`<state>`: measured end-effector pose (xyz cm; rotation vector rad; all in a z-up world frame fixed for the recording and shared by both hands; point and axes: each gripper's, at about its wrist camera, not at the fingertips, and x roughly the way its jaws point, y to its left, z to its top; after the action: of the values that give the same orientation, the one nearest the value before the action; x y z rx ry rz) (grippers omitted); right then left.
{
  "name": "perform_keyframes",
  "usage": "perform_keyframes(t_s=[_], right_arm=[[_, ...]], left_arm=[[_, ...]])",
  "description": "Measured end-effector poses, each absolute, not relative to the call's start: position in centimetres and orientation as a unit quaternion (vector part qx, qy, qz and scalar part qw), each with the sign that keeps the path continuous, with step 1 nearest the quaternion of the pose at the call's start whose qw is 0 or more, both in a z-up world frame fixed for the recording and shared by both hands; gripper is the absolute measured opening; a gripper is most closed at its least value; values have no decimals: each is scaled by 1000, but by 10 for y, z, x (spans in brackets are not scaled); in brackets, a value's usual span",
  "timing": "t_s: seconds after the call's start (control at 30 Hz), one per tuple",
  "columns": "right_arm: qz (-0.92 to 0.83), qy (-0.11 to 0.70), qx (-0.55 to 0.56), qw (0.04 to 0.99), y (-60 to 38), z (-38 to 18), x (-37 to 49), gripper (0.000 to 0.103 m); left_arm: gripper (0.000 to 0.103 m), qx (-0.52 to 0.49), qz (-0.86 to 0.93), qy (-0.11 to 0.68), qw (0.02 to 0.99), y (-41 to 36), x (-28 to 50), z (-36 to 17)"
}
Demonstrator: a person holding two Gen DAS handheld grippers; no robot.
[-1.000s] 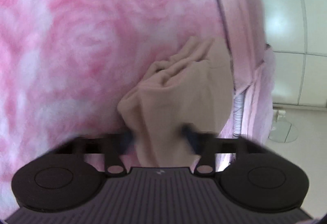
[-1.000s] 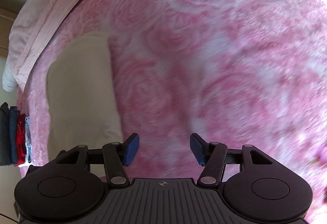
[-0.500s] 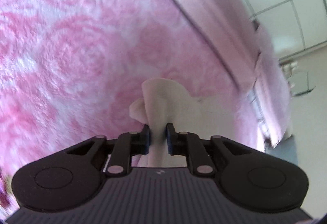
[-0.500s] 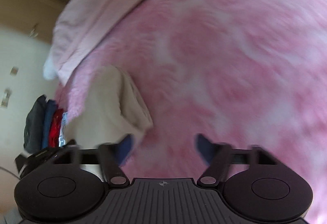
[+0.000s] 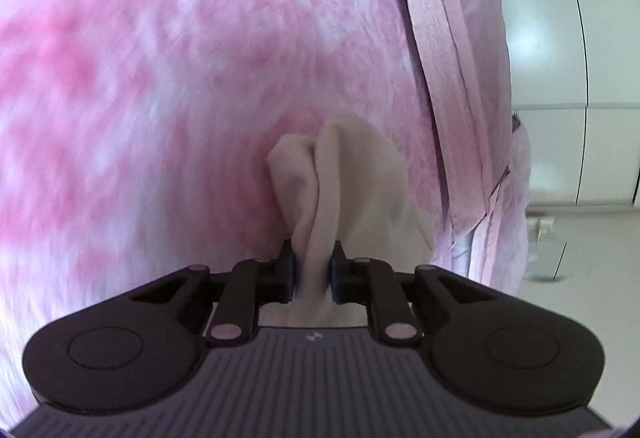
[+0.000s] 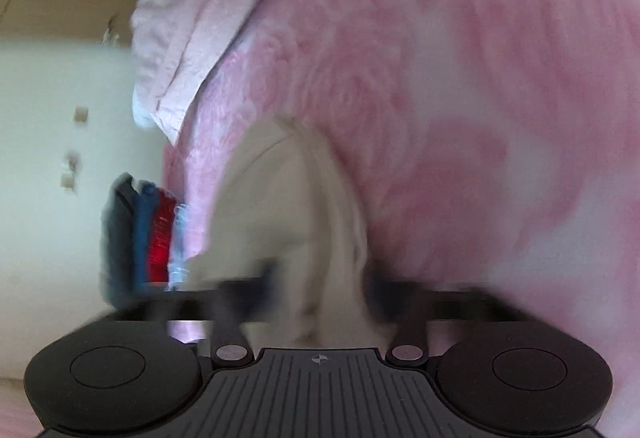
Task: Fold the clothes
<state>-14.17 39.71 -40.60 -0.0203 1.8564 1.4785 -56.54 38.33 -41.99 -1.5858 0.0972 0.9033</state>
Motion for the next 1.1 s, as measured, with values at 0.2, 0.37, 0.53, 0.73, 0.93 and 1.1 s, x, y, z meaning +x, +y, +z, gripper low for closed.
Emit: perform_keyframes(t_s=[0.2, 0.37, 0.53, 0.73, 0.93, 1.1], right_arm=[[525, 742, 17, 417, 356, -384, -173, 24], [546, 694, -5, 469, 360, -374, -171, 54], [593, 641, -20, 487, 377, -363, -173, 55], [645, 574, -39, 504, 398, -350, -176, 7], [649, 540, -85, 530, 405, -366, -191, 7], [633, 513, -126, 565, 402, -355, -199, 24]], left_arm=[[18, -648, 381, 126, 647, 436, -575, -404], [43, -601, 385, 157, 683, 447, -577, -373], [60, -591, 397, 122, 692, 457, -576, -368], [2, -538, 395, 133, 732, 466, -553, -374], [7, -480, 432, 191, 740, 455, -540, -391], [20, -422, 507, 225, 717, 445, -529, -356]])
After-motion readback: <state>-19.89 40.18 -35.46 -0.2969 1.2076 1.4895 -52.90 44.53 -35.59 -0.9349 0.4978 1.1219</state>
